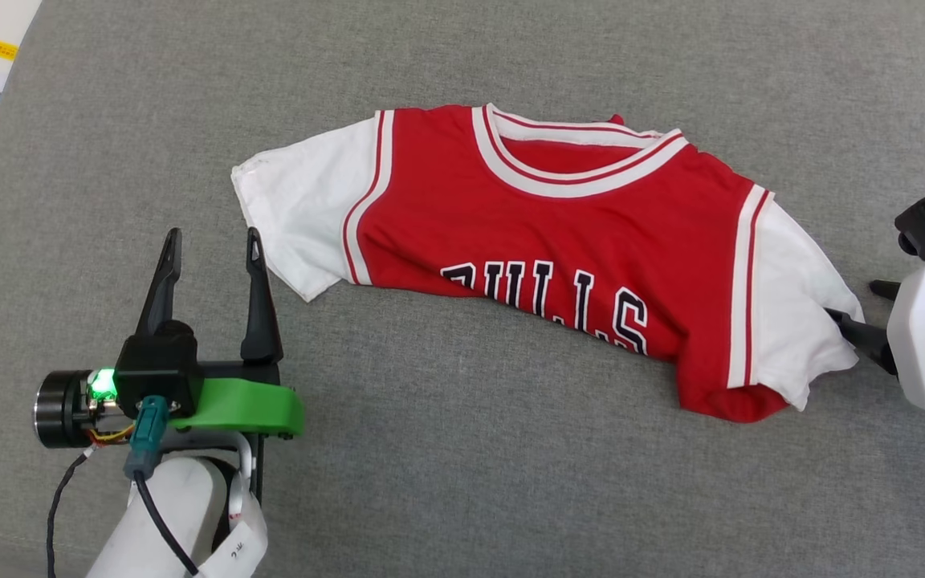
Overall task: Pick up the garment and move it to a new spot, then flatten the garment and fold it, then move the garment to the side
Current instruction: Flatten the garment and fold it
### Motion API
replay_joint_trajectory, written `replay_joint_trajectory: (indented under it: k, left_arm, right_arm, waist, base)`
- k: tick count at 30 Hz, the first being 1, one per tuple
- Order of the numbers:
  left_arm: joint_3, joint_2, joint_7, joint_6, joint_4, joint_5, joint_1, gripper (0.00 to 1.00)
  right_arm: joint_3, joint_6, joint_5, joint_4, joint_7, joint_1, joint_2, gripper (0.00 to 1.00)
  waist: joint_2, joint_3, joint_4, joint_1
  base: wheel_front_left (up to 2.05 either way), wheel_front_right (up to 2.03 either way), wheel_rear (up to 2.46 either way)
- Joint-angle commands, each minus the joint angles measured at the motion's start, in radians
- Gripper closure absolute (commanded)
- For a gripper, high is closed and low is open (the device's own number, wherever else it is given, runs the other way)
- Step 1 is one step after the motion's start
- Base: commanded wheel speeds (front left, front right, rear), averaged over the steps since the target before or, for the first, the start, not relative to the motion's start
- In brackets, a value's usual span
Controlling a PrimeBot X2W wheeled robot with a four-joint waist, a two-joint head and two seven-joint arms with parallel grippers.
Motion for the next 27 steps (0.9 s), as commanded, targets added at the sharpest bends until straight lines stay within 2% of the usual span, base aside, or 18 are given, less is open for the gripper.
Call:
replay_joint_trajectory:
  k: [1,2,3,4,10,16,18,20,24,27]
  left_arm:
    - [0.012,-0.008,-0.006,-0.01,0.005,0.012,-0.001,0.0]
    - [0.019,-0.01,-0.006,-0.016,0.009,0.016,0.0,0.0]
    - [0.029,-0.009,-0.006,-0.023,0.014,0.019,0.0,0.0]
    - [0.039,-0.008,-0.006,-0.031,0.021,0.022,-0.002,0.0]
    - [0.095,0.021,-0.006,-0.086,0.054,0.029,-0.041,0.0]
    - [0.125,0.085,-0.002,-0.161,0.096,0.021,-0.135,0.0]
    - [0.12,0.118,0.025,-0.2,0.117,0.019,-0.194,0.0]
    - [0.11,0.145,0.066,-0.24,0.127,0.013,-0.254,0.0]
    - [0.07,0.19,0.205,-0.349,0.161,-0.013,-0.399,0.0]
    - [0.017,0.217,0.379,-0.411,0.204,-0.053,-0.511,0.0]
  right_arm:
    - [0.059,0.001,0.009,0.019,-0.004,0.033,0.046,0.0]
    - [0.068,0.001,0.009,0.02,-0.02,0.028,0.047,0.17]
    - [0.076,0.001,0.003,0.022,-0.046,0.015,0.045,0.89]
    - [0.08,0.001,-0.005,0.025,-0.073,0.0,0.04,1.0]
    - [0.045,0.001,-0.025,0.026,-0.227,-0.081,-0.018,1.0]
    - [0.025,0.001,-0.004,-0.02,-0.274,-0.103,-0.083,1.0]
    - [0.016,0.001,0.006,-0.039,-0.283,-0.105,-0.104,1.0]
    - [0.008,0.001,0.011,-0.051,-0.284,-0.106,-0.119,1.0]
    - [-0.008,0.001,0.01,-0.066,-0.291,-0.103,-0.134,1.0]
    - [-0.023,0.001,0.006,-0.075,-0.297,-0.101,-0.131,1.0]
  waist:
    - [0.0,-0.004,-0.005,0.0]
    - [0.0,-0.007,-0.008,0.0]
    - [0.0,-0.011,-0.014,0.0]
    - [0.0,-0.018,-0.021,0.0]
    - [0.0,-0.068,-0.057,0.0]
    - [0.0,-0.089,-0.093,0.0]
    - [0.0,-0.083,-0.107,0.0]
    - [0.0,-0.073,-0.118,0.0]
    - [0.0,-0.043,-0.134,0.0]
    - [0.0,-0.017,-0.148,0.0]
  base:
    - [0.0,0.0,0.0]
    - [0.0,0.0,0.0]
    - [0.0,0.0,0.0]
    - [0.0,0.0,0.0]
    - [0.0,0.0,0.0]
    - [0.0,0.0,0.0]
    - [0.0,0.0,0.0]
    - [0.0,0.0,0.0]
    - [0.0,0.0,0.0]
    - [0.0,0.0,0.0]
